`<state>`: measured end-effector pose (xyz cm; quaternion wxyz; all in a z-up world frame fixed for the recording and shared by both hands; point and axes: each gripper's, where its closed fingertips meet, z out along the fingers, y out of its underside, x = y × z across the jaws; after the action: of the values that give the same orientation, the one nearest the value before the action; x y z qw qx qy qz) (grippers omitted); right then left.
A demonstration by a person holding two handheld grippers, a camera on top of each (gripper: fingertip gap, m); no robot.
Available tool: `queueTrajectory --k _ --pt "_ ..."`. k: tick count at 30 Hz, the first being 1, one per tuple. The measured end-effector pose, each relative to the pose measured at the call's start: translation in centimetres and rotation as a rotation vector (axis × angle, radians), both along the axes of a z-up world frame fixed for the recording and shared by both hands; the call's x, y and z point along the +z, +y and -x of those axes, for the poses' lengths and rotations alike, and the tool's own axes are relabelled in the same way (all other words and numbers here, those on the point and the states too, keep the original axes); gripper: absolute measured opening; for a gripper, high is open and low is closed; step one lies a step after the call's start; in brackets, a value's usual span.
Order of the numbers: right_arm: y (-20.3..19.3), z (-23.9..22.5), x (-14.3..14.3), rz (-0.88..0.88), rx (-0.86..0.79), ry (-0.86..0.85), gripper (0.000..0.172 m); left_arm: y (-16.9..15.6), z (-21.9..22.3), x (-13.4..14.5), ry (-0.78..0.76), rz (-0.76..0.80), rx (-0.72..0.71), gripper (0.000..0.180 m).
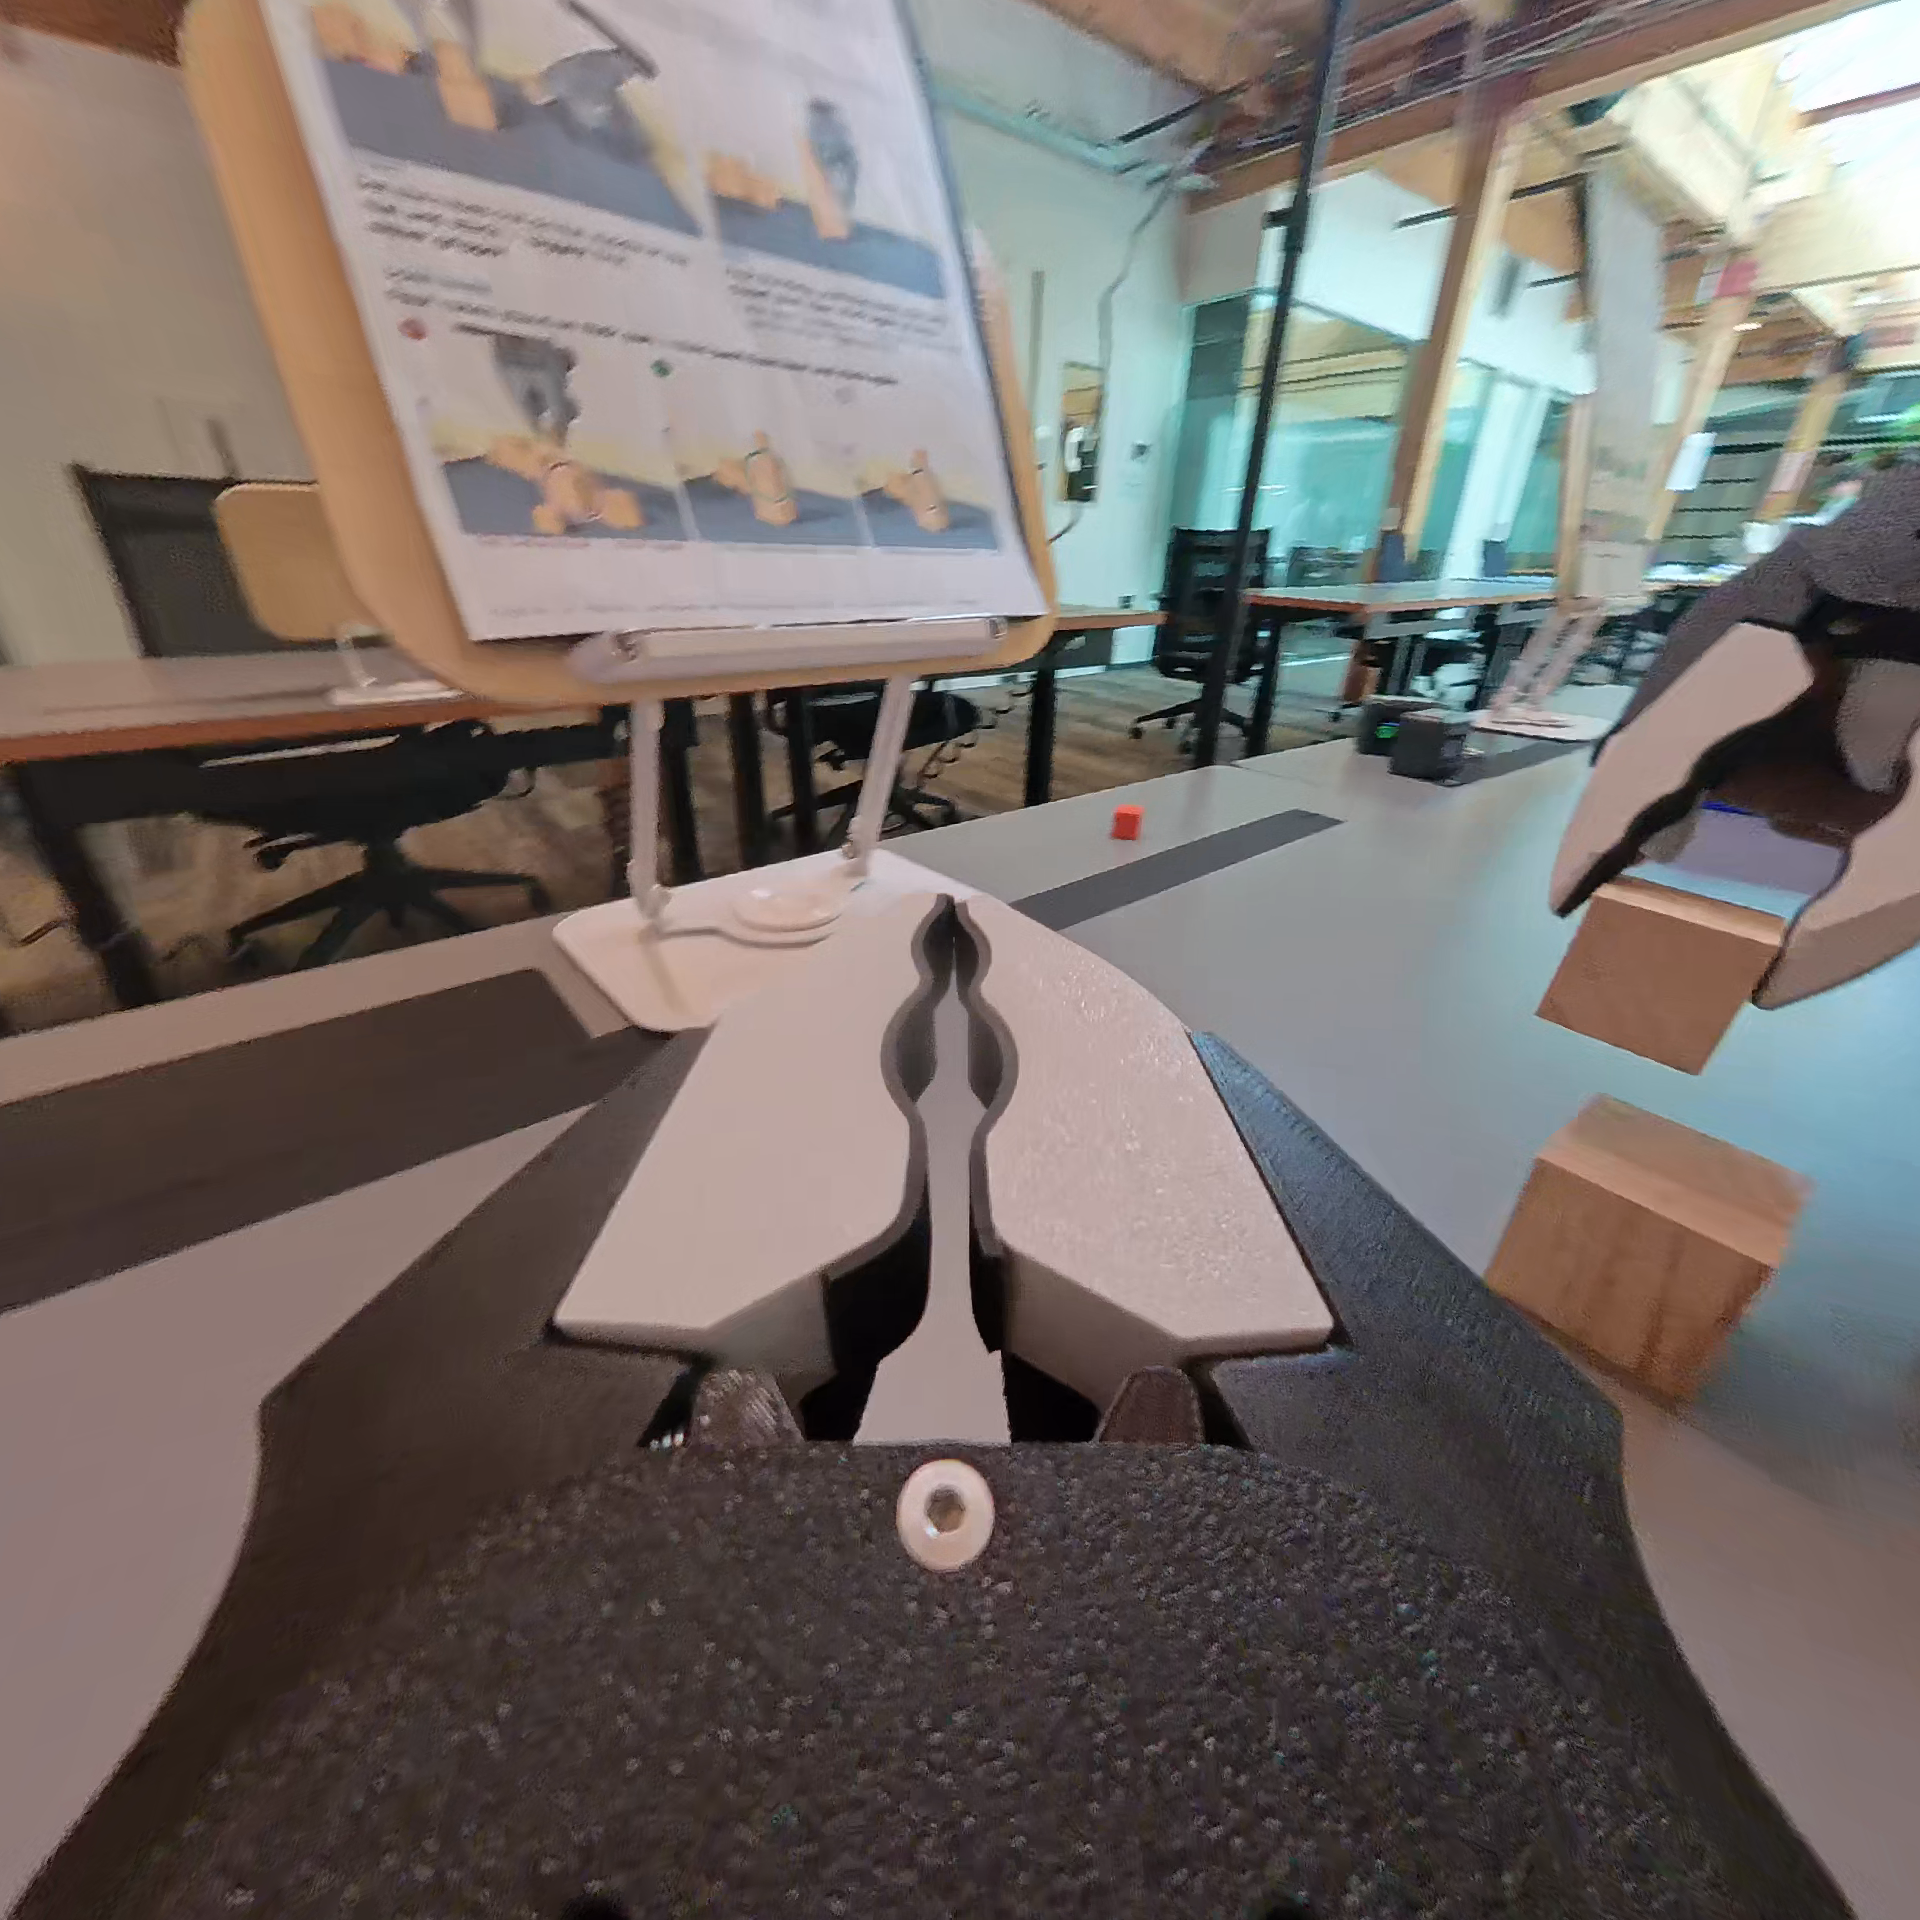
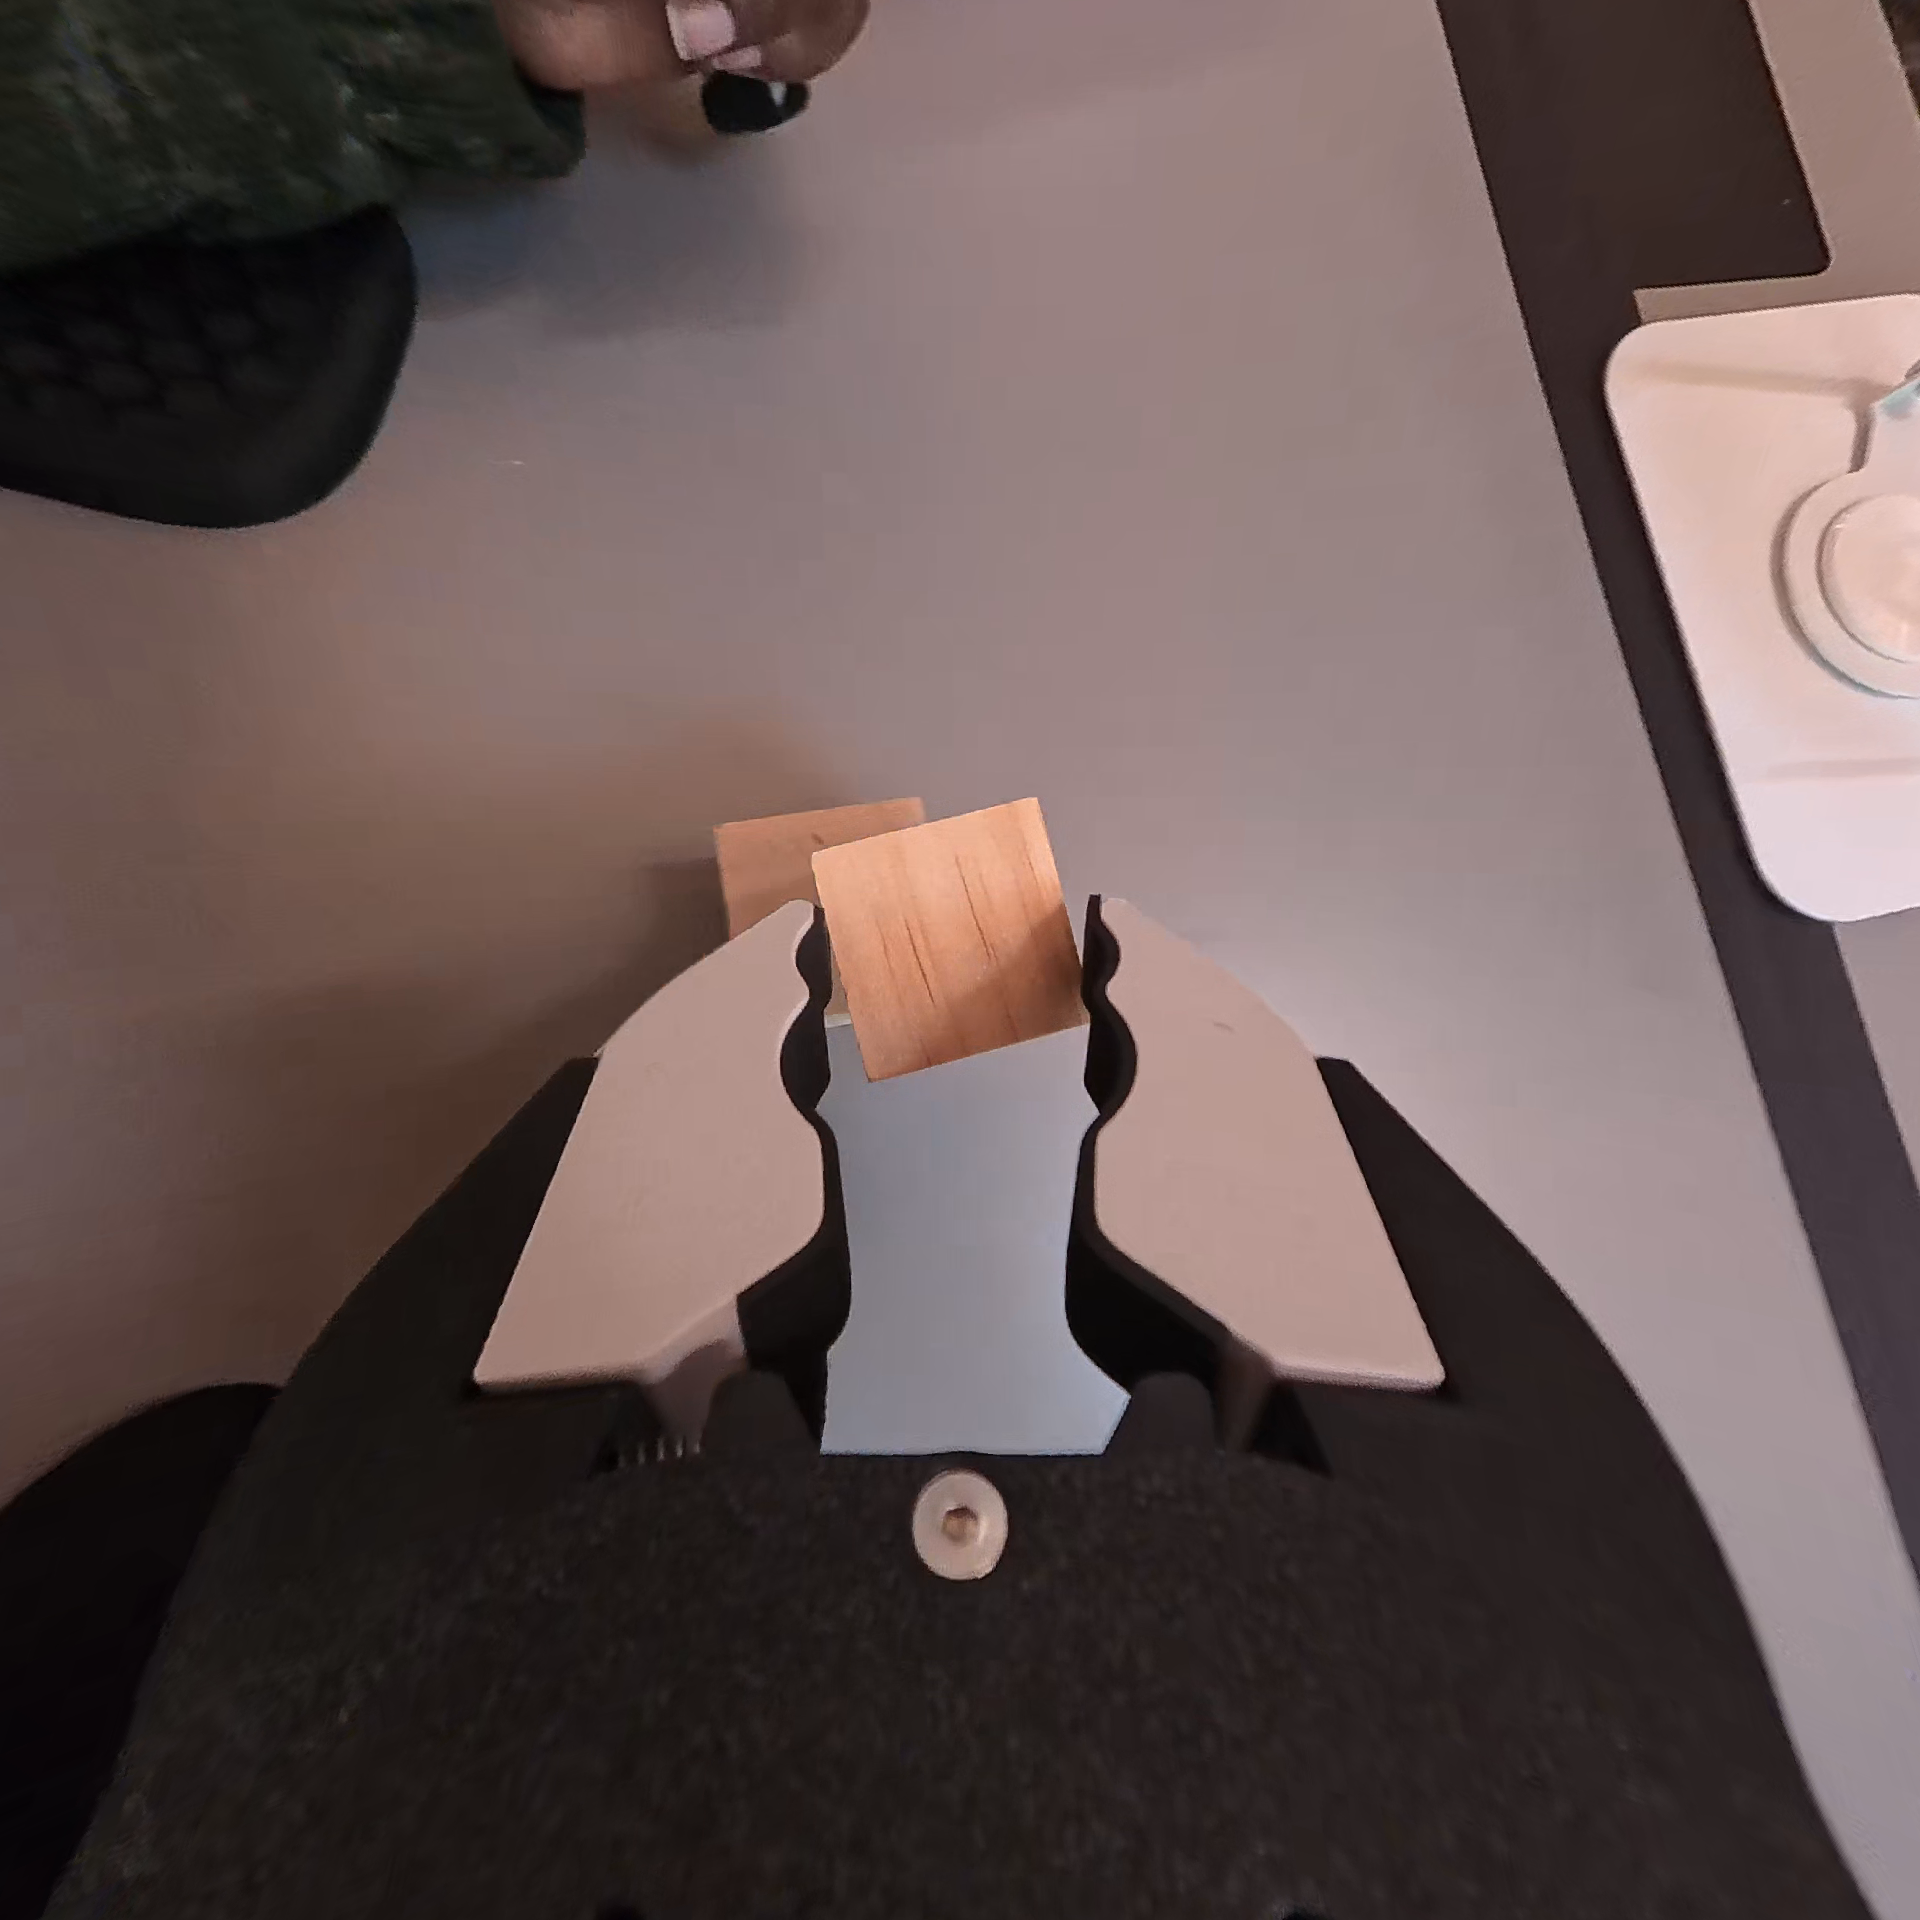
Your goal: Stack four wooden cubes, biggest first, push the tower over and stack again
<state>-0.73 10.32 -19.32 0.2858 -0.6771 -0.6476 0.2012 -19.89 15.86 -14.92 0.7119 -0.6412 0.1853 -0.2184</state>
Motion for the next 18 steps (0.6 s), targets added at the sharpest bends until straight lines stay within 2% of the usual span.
queueTrajectory --k 8,18 --pt "-2.0 0.8 -1.2 -0.001 0.019 -0.040 0.047 -1.7 -1.9 0.1 0.000 -0.016 -0.189 0.000" --pt "-2.3 1.4 -2.6 0.036 -0.022 -0.025 0.047 -1.0 -1.5 0.0 0.035 -0.043 -0.117 0.000"
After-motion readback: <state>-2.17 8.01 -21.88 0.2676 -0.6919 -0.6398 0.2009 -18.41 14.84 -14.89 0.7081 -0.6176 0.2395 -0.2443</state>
